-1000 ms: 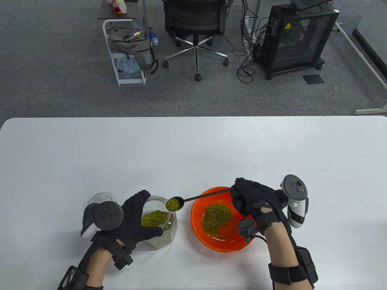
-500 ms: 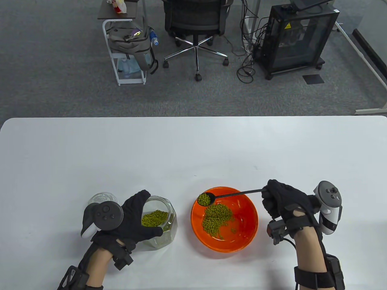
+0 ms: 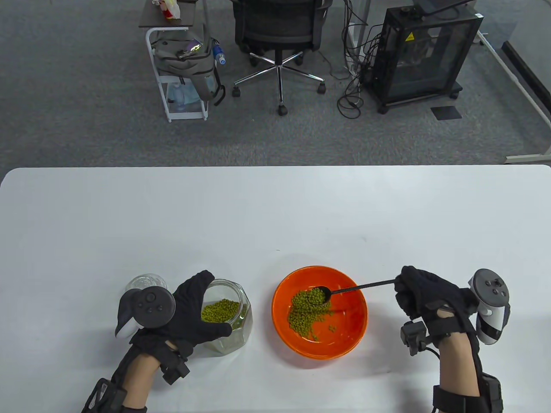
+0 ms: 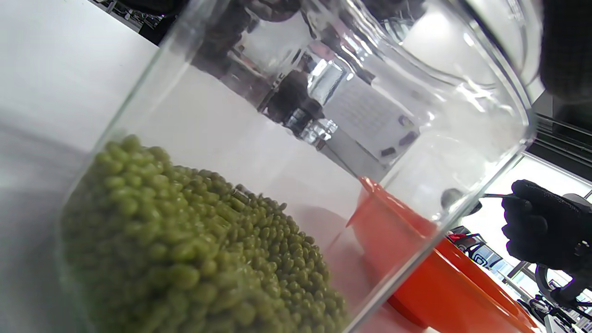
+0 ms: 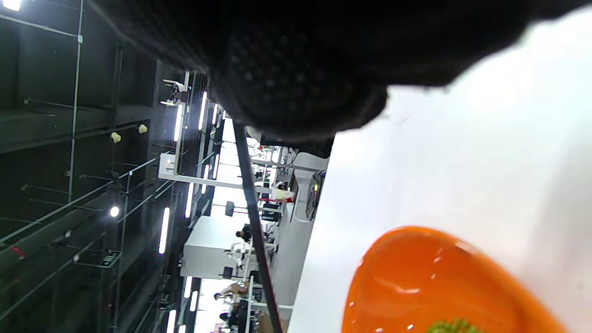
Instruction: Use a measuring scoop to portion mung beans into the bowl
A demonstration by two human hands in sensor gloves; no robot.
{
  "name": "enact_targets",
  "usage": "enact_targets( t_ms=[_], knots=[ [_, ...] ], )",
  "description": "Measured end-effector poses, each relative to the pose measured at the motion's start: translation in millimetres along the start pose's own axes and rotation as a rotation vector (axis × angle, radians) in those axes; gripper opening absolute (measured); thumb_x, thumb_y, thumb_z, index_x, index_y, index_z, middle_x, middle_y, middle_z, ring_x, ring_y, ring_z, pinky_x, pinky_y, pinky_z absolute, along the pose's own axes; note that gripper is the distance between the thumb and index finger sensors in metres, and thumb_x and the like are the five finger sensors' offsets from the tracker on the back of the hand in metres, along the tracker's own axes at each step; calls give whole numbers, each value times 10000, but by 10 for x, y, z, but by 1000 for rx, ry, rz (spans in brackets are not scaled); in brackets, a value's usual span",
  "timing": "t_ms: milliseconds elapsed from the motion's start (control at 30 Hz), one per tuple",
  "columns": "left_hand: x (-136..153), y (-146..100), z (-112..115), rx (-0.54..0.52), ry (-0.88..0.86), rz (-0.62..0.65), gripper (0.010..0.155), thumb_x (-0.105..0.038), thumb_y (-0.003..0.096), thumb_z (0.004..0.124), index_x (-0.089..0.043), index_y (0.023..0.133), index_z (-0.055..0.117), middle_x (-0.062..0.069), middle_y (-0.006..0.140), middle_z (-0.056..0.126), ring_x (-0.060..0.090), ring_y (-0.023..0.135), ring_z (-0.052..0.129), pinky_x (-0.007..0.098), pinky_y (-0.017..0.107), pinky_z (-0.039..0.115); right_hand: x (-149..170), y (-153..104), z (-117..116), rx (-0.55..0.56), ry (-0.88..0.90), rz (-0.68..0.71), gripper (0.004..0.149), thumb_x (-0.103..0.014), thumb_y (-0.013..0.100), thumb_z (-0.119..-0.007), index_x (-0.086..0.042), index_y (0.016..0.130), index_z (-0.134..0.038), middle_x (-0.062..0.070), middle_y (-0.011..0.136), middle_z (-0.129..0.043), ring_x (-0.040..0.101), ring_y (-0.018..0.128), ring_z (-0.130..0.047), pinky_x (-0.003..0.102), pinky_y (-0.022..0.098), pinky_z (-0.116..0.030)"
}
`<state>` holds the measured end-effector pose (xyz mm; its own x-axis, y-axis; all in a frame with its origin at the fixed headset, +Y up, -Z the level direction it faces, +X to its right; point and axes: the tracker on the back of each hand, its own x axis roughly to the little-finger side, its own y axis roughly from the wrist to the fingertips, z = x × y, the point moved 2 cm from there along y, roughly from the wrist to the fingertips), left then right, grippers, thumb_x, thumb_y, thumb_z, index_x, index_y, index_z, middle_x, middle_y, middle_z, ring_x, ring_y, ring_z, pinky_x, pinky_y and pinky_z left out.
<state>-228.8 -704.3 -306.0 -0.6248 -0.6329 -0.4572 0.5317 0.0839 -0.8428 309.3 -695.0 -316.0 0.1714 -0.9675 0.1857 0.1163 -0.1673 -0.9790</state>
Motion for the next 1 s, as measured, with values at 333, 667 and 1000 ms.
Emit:
enact_targets(
  t_ms=[333, 667, 1000],
  knots=[
    [1, -1, 0, -1, -1, 0, 1247, -848, 400, 846, -7, 1096, 243, 310, 1147, 367, 604, 1030, 544, 759, 721, 491, -272, -161, -169, -10, -295, 182, 437, -467, 485, -821, -86, 624, -984, 99, 373, -1050, 223, 187, -986, 390, 199, -855],
    [1, -2, 0, -1, -1, -1, 1248, -848, 398, 847, -9, 1097, 242, 310, 1147, 368, 603, 1030, 544, 758, 722, 492, -646, -461, -450, -8, -633, 541, 442, -495, 448, -810, -163, 692, -970, 92, 472, -1042, 246, 281, -984, 409, 273, -846],
    [1, -2, 0, -1, 0, -1, 1249, -851, 397, 843, -10, 1097, 241, 308, 1148, 368, 603, 1030, 546, 758, 722, 492, -827, -726, -579, 45, -806, 782, 448, -482, 398, -809, -208, 716, -964, 95, 514, -1036, 277, 334, -977, 443, 322, -832]
  ],
)
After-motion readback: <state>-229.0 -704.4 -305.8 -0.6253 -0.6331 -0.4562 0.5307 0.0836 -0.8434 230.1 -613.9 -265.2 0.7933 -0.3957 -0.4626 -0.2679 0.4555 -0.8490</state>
